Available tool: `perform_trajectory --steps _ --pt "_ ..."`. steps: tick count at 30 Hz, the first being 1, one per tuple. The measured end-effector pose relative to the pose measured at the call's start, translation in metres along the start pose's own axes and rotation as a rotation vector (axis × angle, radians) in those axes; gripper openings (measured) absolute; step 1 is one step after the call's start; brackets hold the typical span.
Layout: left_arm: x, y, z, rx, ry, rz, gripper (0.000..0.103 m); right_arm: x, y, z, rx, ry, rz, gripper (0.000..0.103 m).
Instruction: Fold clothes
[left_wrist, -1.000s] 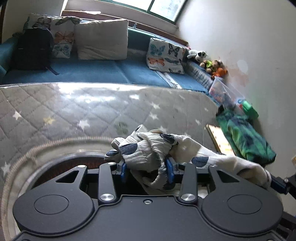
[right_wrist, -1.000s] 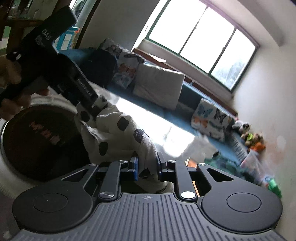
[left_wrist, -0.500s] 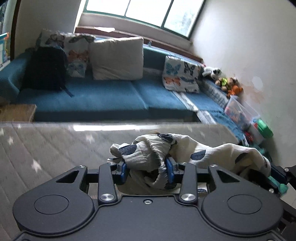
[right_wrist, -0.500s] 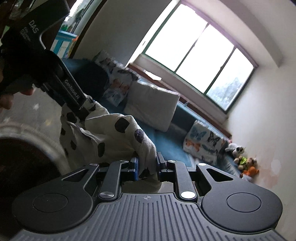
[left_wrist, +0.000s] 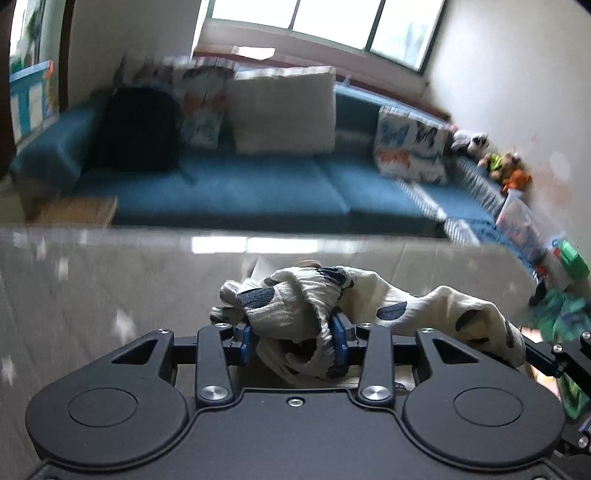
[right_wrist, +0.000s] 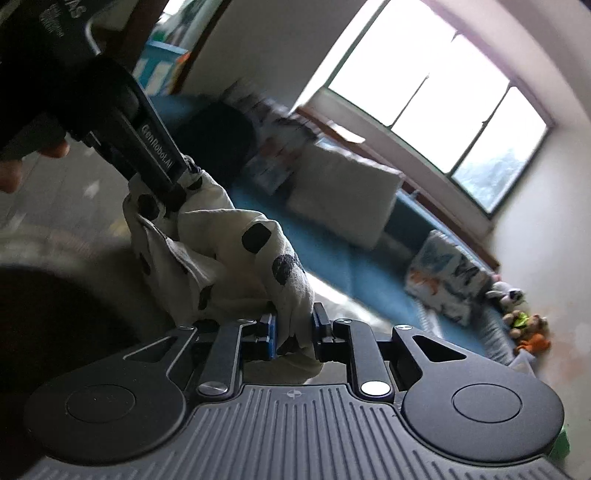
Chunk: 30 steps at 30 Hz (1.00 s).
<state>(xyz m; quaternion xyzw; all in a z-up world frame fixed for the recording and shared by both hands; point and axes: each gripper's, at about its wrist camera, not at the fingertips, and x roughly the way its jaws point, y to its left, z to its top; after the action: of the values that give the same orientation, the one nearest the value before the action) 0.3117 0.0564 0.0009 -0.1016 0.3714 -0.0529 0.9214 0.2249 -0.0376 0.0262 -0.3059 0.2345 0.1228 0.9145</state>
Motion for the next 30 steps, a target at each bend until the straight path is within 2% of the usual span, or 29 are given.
perform_trajectory --steps 3,8,11,14,24,27,30 --pt "-0.005 0.011 -0.021 -0.017 0.033 0.005 0.045 -0.009 0.019 -0.012 -0.045 0.031 0.045 0.024" --pt "-0.011 0.025 -0.035 -0.043 0.055 0.029 0.060 -0.026 0.033 -0.021 -0.016 0.043 0.076 0.029" --pt "-0.021 0.027 -0.039 -0.030 0.044 0.052 0.072 -0.033 0.037 -0.023 -0.016 0.046 0.083 0.034" --pt "-0.042 0.027 -0.043 -0.004 0.006 0.077 0.079 -0.049 0.037 -0.025 0.003 0.047 0.095 0.038" --pt "-0.106 0.024 -0.062 0.028 -0.058 0.132 0.086 -0.114 0.021 -0.032 0.084 0.021 0.100 0.049" --pt "-0.134 0.025 -0.074 0.033 -0.076 0.148 0.087 -0.139 0.020 -0.042 0.100 0.015 0.099 0.051" --pt "-0.162 0.026 -0.090 0.049 -0.098 0.174 0.093 -0.165 0.018 -0.061 0.127 0.024 0.108 0.054"
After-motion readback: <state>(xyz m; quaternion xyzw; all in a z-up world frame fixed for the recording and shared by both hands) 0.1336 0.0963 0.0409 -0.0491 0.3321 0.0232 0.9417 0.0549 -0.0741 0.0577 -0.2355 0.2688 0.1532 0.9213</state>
